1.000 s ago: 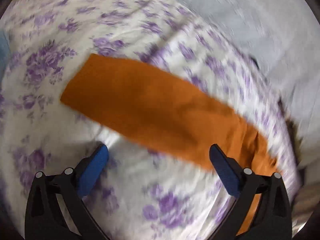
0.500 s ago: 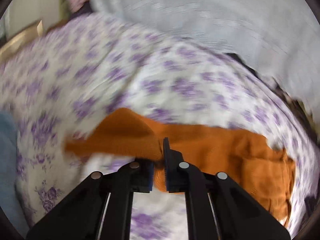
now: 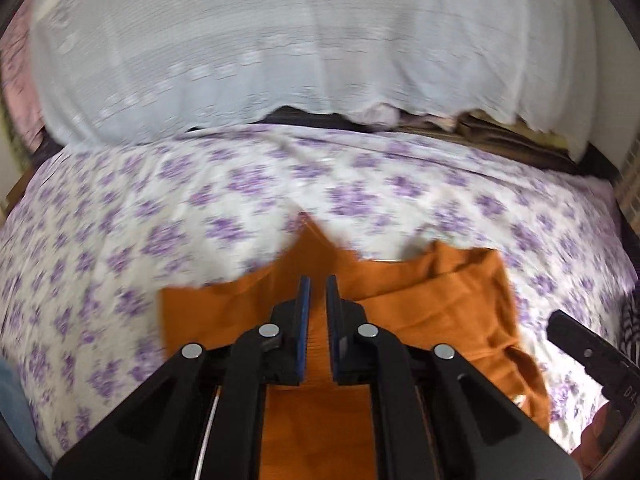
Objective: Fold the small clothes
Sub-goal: 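Fold the sleeve over the cardigan body with the left gripper and release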
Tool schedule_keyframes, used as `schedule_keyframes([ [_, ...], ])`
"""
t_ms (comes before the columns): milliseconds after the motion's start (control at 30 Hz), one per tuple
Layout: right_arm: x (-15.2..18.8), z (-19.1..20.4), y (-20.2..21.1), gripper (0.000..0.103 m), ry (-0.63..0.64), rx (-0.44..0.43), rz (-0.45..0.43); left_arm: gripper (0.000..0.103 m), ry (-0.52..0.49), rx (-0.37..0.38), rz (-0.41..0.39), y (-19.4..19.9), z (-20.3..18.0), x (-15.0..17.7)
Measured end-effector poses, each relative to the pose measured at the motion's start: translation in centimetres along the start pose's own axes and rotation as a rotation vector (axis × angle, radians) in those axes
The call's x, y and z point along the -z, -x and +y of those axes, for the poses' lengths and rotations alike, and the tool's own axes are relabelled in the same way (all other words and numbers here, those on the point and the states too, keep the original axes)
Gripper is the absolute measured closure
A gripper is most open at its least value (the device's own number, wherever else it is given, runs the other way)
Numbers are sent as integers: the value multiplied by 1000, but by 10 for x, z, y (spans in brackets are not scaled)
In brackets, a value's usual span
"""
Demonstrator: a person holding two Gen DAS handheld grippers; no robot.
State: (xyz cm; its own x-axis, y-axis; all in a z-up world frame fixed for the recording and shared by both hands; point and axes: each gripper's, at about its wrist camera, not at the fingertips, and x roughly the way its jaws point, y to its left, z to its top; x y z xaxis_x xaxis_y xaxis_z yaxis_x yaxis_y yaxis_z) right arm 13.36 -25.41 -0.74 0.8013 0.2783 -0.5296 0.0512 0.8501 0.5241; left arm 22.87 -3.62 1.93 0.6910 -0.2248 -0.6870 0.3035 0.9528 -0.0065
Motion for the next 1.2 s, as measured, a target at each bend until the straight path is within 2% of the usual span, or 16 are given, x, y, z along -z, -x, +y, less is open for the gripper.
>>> schedule_keyframes([
  [67, -2, -9, 3, 53, -9, 5, -8, 96, -39, 28, 16, -9, -28, 0],
  [200, -4, -39, 8, 40, -91, 1, -24, 91, -99, 44, 49, -25, -63, 8],
  [233, -3, -46, 8, 40, -106, 0, -20, 80, -105, 38, 49, -25, -67, 11],
  [267, -3, -52, 5, 40, -119, -9, -6, 64, -106, 28, 46, -25, -67, 12],
  [333, 0, -56, -2, 40, -139, -56, 22, 52, -90, -1, 32, -23, -57, 15],
  [367, 3, -55, -9, 40, -142, -88, 47, 50, -78, -17, 29, -22, -48, 15],
  [500, 15, -30, -31, 52, -101, -194, 133, 47, -19, -106, 35, -20, 3, 23],
  [533, 17, -21, -39, 52, -102, -226, 160, 46, -2, -141, 45, -21, 23, 30],
  [633, 19, 3, -65, 52, -115, -272, 237, 45, 35, -163, 84, -26, 59, 49],
  [733, 18, 28, -105, 52, -112, -260, 317, 43, 42, -207, 108, -33, 80, 68],
  [833, 20, 42, -144, 54, -152, -252, 401, 33, 54, -252, 96, -40, 95, 80],
  [967, 25, 44, -188, 55, -209, -178, 443, 32, 95, -223, 122, -51, 110, 89],
  [1067, 24, 42, -208, 70, -244, -157, 426, 30, 101, -219, 123, -54, 112, 92],
  [1133, 24, 41, -207, 95, -239, -149, 398, 30, 110, -208, 115, -51, 114, 92],
  [1200, 19, 40, -197, 97, -223, -165, 358, 30, 121, -189, 104, -47, 115, 92],
])
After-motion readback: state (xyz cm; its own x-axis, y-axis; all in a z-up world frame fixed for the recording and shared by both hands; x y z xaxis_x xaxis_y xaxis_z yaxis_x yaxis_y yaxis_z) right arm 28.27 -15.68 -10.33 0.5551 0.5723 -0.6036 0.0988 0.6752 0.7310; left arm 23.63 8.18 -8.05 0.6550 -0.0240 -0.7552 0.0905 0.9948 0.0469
